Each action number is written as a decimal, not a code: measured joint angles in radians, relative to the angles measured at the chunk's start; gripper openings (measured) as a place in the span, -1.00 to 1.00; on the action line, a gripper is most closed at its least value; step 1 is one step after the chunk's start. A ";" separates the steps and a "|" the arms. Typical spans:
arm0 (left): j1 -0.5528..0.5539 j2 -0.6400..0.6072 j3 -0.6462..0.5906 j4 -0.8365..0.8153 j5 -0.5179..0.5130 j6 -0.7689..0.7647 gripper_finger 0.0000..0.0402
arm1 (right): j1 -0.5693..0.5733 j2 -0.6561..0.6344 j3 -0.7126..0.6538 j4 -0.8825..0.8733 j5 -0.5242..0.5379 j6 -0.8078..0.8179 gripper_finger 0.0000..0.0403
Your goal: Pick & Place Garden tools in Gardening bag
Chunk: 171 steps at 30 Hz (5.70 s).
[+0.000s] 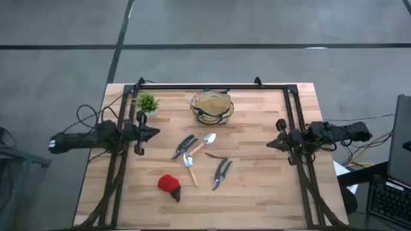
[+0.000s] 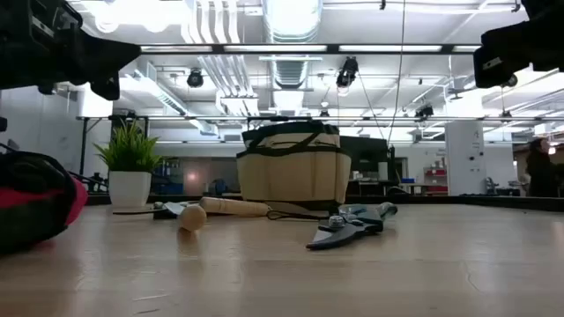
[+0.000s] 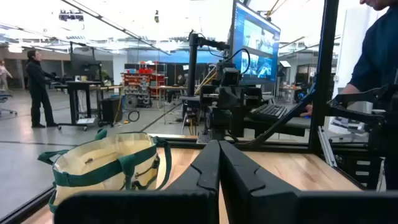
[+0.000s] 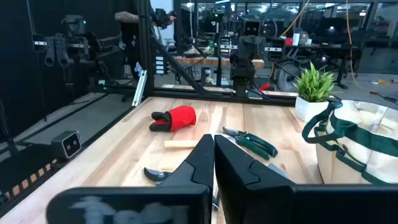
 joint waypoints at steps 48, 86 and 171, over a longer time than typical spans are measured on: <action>0.000 0.000 0.000 -0.001 0.000 0.000 -0.95 | 0.000 0.029 0.000 0.627 0.311 0.629 -0.96; 0.000 0.000 0.000 -0.006 0.000 0.000 -0.95 | 0.000 1.114 0.554 0.157 0.265 0.989 -0.96; 0.000 0.000 0.000 -0.005 0.000 0.000 -0.95 | -0.144 1.960 1.285 -0.295 -0.097 0.552 -0.96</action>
